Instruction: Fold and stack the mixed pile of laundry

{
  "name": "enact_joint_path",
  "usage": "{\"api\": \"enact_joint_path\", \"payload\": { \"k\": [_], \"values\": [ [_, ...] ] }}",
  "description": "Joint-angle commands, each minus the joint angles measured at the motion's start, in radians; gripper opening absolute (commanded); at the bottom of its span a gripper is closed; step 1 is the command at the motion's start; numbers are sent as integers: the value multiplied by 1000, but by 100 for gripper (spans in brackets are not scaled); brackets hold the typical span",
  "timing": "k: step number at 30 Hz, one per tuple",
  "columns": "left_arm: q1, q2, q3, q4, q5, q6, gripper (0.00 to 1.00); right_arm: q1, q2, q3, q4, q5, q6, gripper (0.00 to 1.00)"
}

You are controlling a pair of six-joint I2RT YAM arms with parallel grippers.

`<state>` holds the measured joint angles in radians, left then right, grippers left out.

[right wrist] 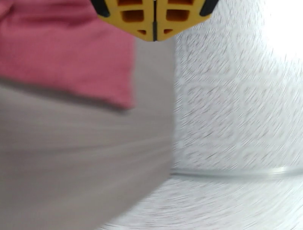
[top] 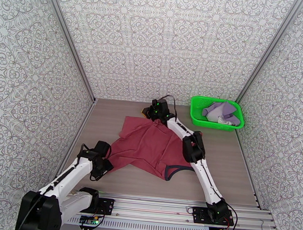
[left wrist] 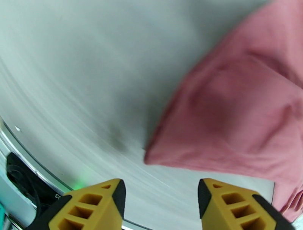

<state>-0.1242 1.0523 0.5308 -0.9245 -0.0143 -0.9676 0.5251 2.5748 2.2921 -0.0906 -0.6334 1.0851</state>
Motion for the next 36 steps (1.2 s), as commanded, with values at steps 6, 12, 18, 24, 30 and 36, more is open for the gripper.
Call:
{"api": "enact_joint_path", "payload": {
  "k": [6, 12, 18, 24, 30, 36],
  "values": [
    [55, 70, -51, 205, 49, -29, 55, -6, -419, -393, -154, 4, -366, 12],
    [72, 236, 19, 273, 32, 32, 2, -6, -732, -725, -378, 278, -609, 17],
    [80, 171, 89, 191, -7, 73, 0, -7, -1030, -1089, -560, 612, -569, 26],
    [119, 100, 151, 132, -8, 123, 0, -31, -1344, -1402, -662, 735, -356, 60],
    [163, 89, 192, 121, 5, 175, 0, -74, -1433, -1521, -764, 800, -307, 62],
    [241, 32, 237, 87, 32, 232, 0, -96, -1452, -1571, -777, 781, -242, 55]
  ]
}}
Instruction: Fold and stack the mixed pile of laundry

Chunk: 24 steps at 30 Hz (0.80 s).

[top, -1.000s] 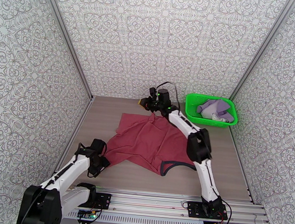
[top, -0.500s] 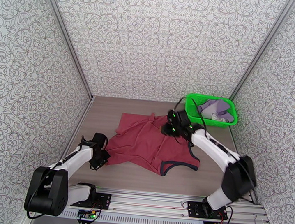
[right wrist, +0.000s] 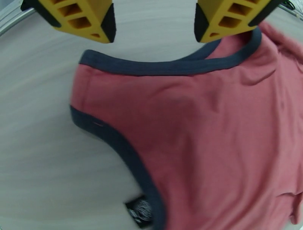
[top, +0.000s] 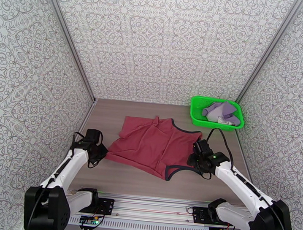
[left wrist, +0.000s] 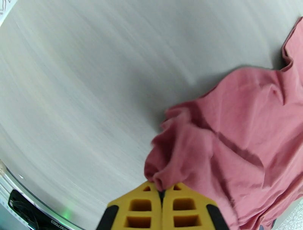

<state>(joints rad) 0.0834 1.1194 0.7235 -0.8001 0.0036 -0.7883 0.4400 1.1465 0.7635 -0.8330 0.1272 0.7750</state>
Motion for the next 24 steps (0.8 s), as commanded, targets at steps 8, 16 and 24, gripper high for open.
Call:
{"api": "enact_joint_path", "payload": {
  "k": [8, 16, 24],
  "values": [
    [79, -60, 63, -40, 63, 75, 0, -58, -98, -182, 39, 21, 193, 59],
    [85, -66, 39, -27, 73, 73, 0, -125, -78, -266, 161, -33, 205, 59],
    [90, -66, 34, -25, 79, 75, 0, -185, -17, -265, 276, -46, 174, 44]
  ]
}}
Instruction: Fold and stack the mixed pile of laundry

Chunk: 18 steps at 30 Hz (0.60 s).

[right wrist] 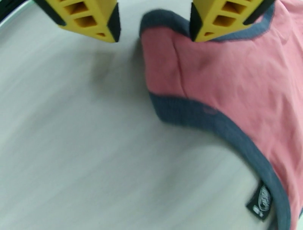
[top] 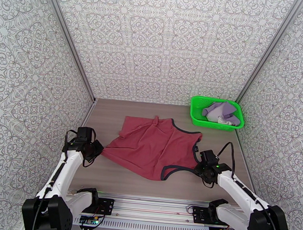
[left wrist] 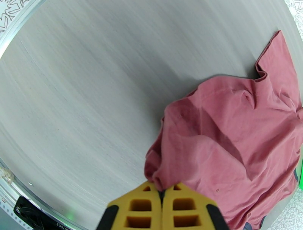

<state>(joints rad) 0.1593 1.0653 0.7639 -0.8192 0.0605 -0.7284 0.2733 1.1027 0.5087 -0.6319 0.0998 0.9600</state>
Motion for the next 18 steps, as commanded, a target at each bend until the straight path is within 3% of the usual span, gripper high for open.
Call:
{"api": "enact_joint_path", "payload": {
  "k": [1, 5, 13, 18],
  "values": [
    [15, -11, -8, -6, 23, 15, 0, -22, 39, -10, 88, -28, -15, 41],
    [19, -13, -12, 0, 30, 12, 0, -25, 69, -27, 131, -82, -14, 33],
    [19, -26, -18, 3, 36, 6, 0, -25, -16, -77, 87, -131, 3, 40],
    [19, -32, -30, 15, 41, 1, 0, -25, -21, -90, 89, -129, 4, 36]
  ]
}}
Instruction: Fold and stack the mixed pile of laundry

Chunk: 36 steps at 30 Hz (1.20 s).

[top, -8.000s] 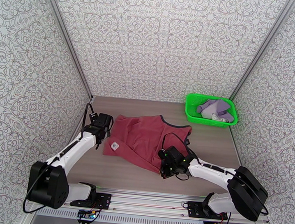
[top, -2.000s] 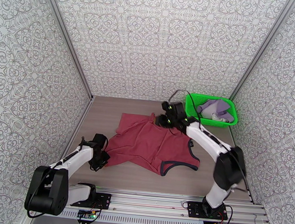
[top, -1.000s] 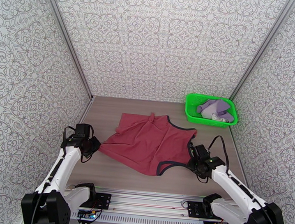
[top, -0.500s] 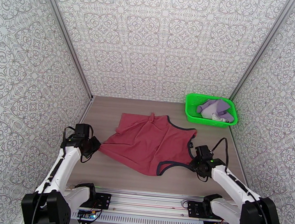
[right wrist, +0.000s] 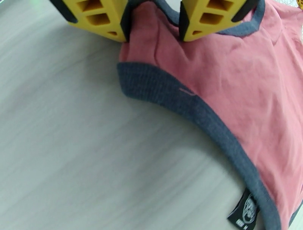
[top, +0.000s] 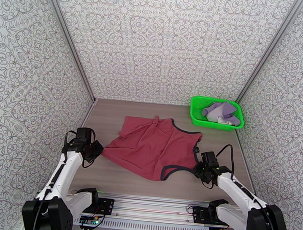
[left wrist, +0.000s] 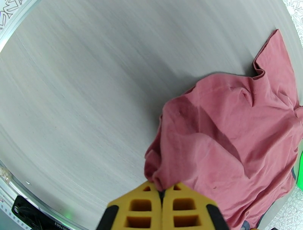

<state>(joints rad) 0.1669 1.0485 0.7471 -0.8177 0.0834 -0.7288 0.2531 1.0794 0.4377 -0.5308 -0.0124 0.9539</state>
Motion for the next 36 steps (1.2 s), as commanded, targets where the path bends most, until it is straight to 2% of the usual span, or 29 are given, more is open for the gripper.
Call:
{"api": "enact_joint_path", "payload": {
  "k": [1, 2, 5, 8, 10, 14, 18, 21, 29, 32, 35, 36],
  "values": [
    [11, -16, -15, 14, 21, 2, 0, -5, 14, -13, -7, -20, 4, 32],
    [11, -15, -17, 15, 22, 0, 0, -4, 27, -10, 6, -28, 3, 27],
    [11, -19, -16, 22, 32, -2, 0, -5, 56, 7, 26, -44, -8, 0],
    [11, -20, 11, 14, 47, -1, 0, -5, 37, 76, -23, -57, -51, 0],
    [11, -27, 62, -12, 64, 4, 0, -5, -27, 170, -116, -58, -99, 0],
    [11, -62, 234, -93, 88, 19, 0, -5, -154, 454, -358, 3, -228, 0],
    [15, -75, 418, -160, 99, 37, 0, -5, -144, 763, -523, 88, -352, 0],
    [24, -17, 574, -179, 146, 52, 0, -10, -47, 951, -537, 135, -422, 0],
    [50, 311, 1061, -165, 217, 49, 0, -71, 345, 1517, -479, 99, -502, 0],
    [82, 496, 1270, -152, 317, 16, 0, -109, 568, 1814, -514, 61, -516, 0],
    [92, 692, 1510, -148, 406, -6, 0, -162, 845, 2225, -576, -55, -492, 0],
    [94, 770, 1603, -152, 439, -14, 0, -187, 957, 2380, -572, -144, -453, 0]
  ]
}}
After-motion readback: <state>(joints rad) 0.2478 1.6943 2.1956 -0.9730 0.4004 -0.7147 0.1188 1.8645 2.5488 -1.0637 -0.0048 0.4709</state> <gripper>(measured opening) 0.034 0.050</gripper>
